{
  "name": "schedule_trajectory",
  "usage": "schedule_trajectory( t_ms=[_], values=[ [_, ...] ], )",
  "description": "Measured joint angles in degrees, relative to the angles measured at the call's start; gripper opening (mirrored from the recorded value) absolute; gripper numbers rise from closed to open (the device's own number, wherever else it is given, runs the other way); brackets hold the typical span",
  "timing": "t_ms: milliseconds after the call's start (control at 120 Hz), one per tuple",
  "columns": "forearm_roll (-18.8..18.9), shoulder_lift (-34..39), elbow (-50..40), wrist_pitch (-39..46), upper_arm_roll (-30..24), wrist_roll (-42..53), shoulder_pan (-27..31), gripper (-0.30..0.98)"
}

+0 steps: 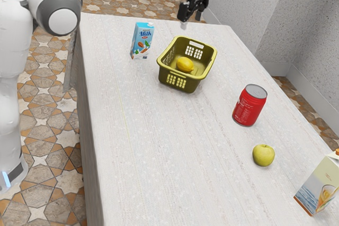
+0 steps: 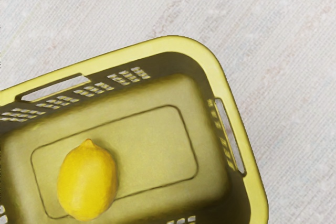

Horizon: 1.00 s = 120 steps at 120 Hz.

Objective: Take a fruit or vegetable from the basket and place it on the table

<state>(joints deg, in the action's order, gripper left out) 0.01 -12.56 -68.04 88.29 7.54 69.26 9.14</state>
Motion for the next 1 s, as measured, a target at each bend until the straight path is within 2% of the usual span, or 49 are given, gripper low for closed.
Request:
schedule_trajectory(
  t_ms=[183, 358, 633, 1000],
  values=[
    [-2.5, -5.5, 0.0, 4.8, 0.0, -0.3, 4.1, 0.68],
    [-3.2, -9.8, -0.5, 7.0, 0.0, -3.0, 4.5, 0.68],
    [-4.3, -12.1, -2.8, 11.4, -0.1, -3.6, 5.1, 0.68],
    [-5.4, -15.4, -2.8, 13.1, -0.1, -3.8, 8.6, 0.69]
  ],
)
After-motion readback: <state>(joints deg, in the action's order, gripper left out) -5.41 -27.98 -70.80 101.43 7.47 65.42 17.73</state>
